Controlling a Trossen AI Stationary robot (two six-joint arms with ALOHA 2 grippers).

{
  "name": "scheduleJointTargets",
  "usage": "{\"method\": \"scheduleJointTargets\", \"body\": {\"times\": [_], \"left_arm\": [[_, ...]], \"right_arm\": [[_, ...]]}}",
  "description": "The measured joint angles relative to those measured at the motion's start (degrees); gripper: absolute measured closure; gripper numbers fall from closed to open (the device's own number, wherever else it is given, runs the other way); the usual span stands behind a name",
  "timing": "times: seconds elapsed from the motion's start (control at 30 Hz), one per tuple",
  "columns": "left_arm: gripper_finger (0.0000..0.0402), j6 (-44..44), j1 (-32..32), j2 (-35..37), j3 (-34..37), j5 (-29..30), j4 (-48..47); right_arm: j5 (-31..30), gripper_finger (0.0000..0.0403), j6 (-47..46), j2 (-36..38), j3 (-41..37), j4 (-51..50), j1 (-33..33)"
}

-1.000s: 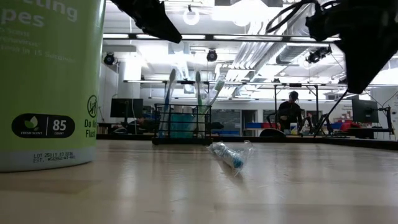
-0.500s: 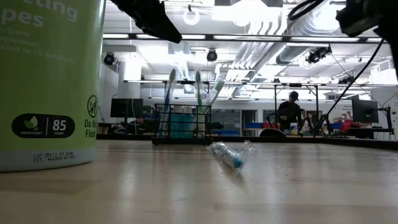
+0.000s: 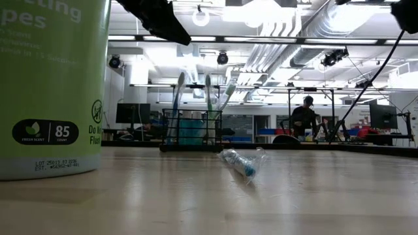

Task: Pick & Place toothbrushing station
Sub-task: Put the bottom blue toothbrush into the black mesh mesh organizer

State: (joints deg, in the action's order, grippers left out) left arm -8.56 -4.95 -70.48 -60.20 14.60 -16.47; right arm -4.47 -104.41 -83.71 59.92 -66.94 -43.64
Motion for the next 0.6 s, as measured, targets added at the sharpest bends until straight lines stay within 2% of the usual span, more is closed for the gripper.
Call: {"method": "scheduleJointTargets", "body": {"times": [0.23, 0.6], "left_arm": [[0.0228, -0.01, 0.00, -0.01, 0.00, 0.00, 0.02], [0.0228, 0.00, -0.01, -0.01, 0.00, -0.01, 0.04]], "right_arm": [[0.45, 0.0266, -6.43, -0.10, -1.17, 1.06, -4.46], [3.17, 0.0266, -12.80, -0.10, -9.38, 13.07, -9.33]]}}
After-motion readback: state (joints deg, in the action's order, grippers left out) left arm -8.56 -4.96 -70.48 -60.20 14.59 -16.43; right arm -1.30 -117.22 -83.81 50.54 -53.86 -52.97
